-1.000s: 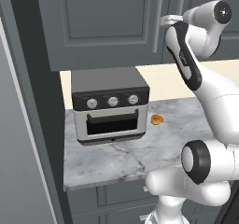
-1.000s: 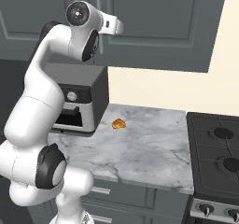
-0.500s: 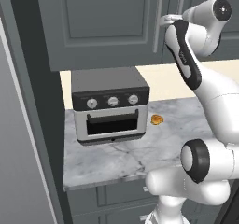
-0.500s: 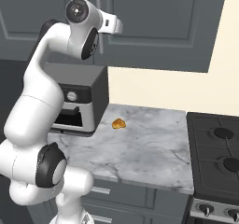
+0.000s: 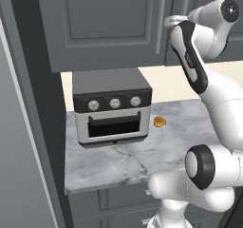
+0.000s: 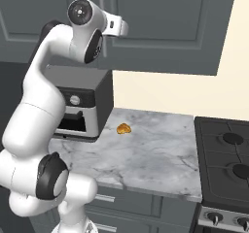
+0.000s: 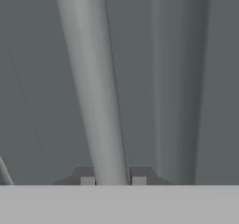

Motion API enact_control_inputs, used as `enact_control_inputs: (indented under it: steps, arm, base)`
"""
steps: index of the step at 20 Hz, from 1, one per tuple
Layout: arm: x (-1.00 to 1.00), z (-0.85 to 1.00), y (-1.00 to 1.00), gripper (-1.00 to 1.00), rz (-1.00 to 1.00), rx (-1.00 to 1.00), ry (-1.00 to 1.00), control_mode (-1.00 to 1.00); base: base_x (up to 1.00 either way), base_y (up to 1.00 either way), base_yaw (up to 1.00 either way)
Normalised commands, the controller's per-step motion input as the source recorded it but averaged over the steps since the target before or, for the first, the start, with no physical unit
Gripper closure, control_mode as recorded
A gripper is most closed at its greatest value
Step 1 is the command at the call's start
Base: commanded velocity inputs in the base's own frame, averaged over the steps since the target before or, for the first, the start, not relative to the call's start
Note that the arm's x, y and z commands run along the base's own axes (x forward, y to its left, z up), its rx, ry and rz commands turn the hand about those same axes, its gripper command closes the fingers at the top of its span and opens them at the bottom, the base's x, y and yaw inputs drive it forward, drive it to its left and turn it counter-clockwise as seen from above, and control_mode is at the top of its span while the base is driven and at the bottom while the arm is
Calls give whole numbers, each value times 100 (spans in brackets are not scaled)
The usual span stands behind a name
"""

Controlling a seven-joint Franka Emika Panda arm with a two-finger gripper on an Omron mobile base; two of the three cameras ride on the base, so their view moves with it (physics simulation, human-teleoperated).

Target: Pick the sponge and bar soap from the cabinet and place them on the counter.

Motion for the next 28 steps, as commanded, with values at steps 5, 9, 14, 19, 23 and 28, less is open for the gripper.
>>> enact_control_inputs:
  steps: [5, 9, 14, 19, 23, 28]
  arm:
    - [-43, 5, -26, 100, 3, 0, -8, -100]
    - [-54, 15, -33, 100, 4, 0, -11, -100]
    - [-55, 18, -42, 100, 7, 0, -11, -100]
    - [-57, 22, -45, 100, 8, 0, -10, -100]
    - [-56, 28, -42, 100, 9, 0, -8, -100]
    - [-52, 33, -44, 100, 9, 0, -6, -100]
  base:
    - [0, 0, 0]
    - [0, 0, 0]
    - [0, 0, 0]
    - [0, 0, 0]
    - [0, 0, 0]
    - [0, 0, 0]
